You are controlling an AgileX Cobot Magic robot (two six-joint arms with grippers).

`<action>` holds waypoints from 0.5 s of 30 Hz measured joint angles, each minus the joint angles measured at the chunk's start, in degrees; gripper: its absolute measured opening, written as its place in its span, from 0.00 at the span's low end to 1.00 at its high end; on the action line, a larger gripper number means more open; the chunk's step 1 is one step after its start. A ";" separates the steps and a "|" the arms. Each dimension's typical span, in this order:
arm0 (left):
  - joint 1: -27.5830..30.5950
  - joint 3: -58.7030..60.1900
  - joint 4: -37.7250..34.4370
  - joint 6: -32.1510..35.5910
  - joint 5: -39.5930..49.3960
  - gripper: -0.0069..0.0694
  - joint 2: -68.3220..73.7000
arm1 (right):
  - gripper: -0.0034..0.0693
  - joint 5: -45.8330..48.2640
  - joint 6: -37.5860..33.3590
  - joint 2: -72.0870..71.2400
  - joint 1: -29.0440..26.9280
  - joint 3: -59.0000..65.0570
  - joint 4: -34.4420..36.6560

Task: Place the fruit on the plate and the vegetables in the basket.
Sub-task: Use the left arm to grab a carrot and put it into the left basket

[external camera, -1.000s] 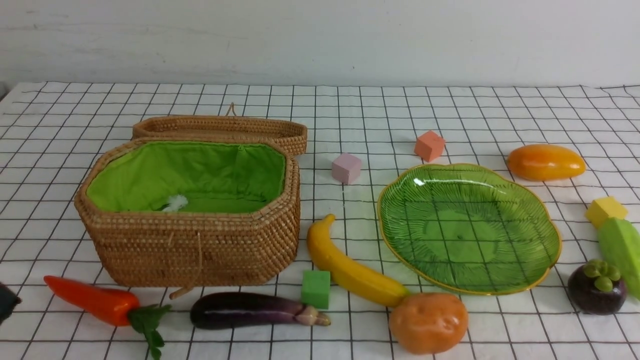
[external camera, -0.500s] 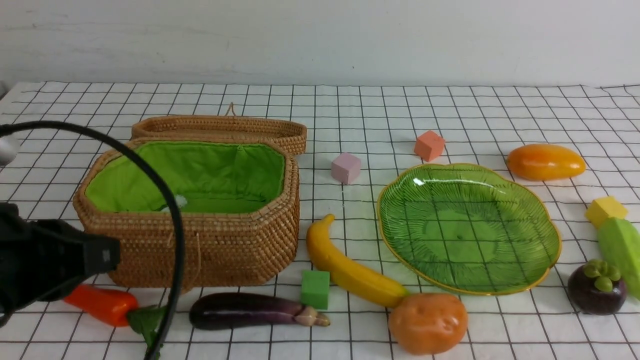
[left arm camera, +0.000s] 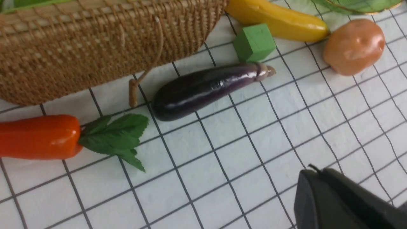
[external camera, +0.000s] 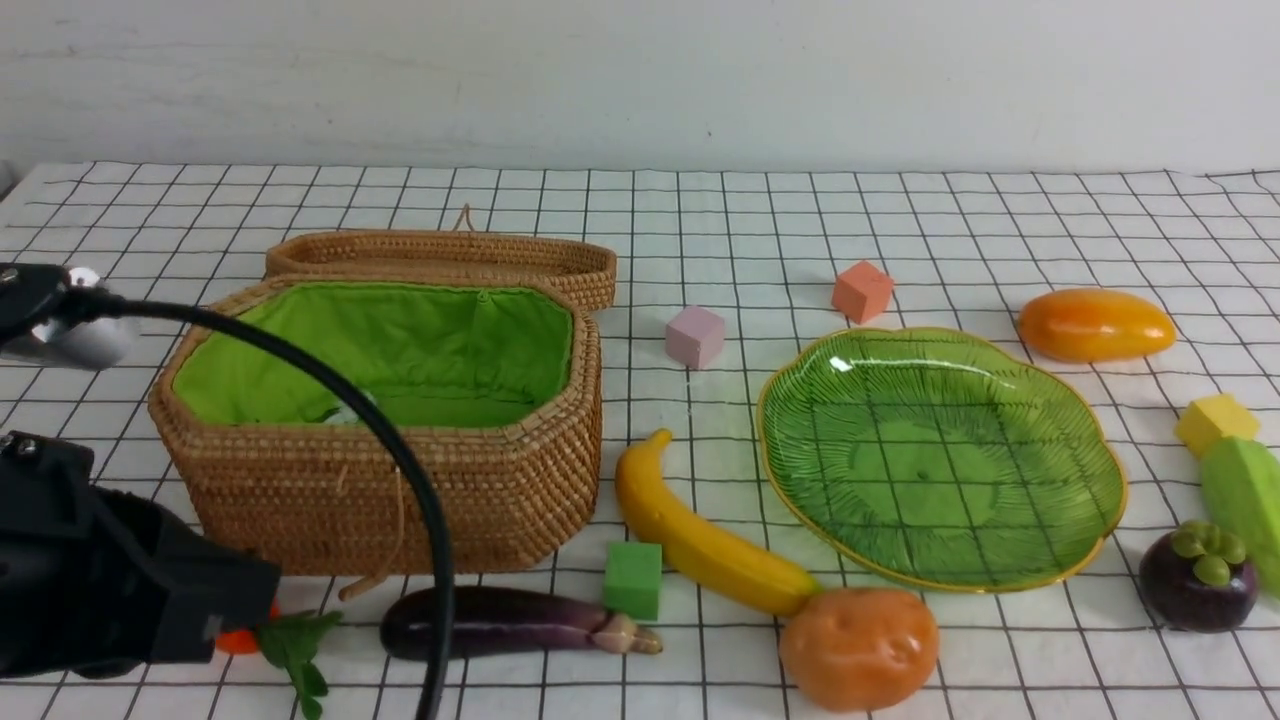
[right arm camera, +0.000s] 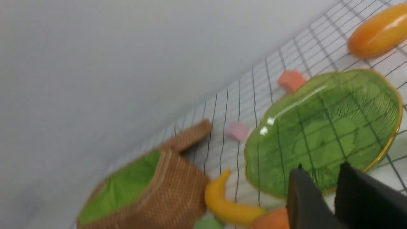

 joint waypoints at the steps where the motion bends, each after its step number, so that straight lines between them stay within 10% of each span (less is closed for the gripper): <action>1: 0.00 -0.31 0.00 0.31 0.39 0.07 0.35 | 0.28 5.92 -2.94 2.21 1.06 -4.81 -0.55; 9: 0.00 -1.33 -0.11 4.99 2.63 0.07 2.60 | 0.22 44.11 -26.54 24.81 8.56 -37.06 -0.23; 15: -1.90 -1.38 2.06 17.08 6.36 0.07 1.77 | 0.22 50.05 -38.78 30.46 8.75 -45.45 5.77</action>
